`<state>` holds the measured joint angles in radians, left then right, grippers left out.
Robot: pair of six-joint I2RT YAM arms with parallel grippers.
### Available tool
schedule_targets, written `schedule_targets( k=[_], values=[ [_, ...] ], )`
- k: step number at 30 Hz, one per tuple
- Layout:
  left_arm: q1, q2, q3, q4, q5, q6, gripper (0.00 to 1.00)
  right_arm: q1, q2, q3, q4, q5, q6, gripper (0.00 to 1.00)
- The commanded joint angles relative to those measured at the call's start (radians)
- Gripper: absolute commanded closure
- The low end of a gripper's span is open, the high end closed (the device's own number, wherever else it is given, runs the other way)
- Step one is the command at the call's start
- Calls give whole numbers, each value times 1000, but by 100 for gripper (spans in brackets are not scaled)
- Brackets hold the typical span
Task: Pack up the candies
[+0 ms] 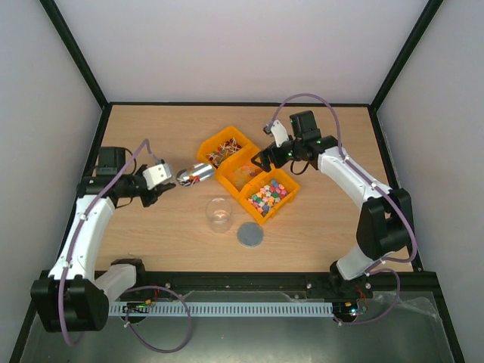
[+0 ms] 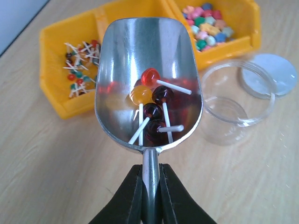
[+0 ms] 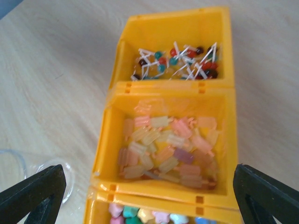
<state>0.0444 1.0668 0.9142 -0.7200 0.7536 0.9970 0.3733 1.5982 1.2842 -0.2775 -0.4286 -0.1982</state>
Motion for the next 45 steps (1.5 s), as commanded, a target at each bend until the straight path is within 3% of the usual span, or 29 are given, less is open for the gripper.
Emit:
schedule_targets(
  k=[1, 5, 12, 29, 45],
  values=[
    [5, -78, -32, -225, 41, 213, 98, 4, -57, -55, -57, -102, -7, 1],
    [3, -110, -38, -322, -7, 312, 98, 9, -79, -101, -58, -114, -8, 1],
    [-58, -140, -28, -366, -79, 324, 98, 15, -83, -121, -61, -119, -23, 1],
    [-252, -53, 30, -321, -263, 167, 98, 15, -108, -120, -59, -106, -27, 1],
    [-285, 13, 89, -343, -329, 90, 98, 15, -163, -105, -38, -70, 25, 1]
  ],
)
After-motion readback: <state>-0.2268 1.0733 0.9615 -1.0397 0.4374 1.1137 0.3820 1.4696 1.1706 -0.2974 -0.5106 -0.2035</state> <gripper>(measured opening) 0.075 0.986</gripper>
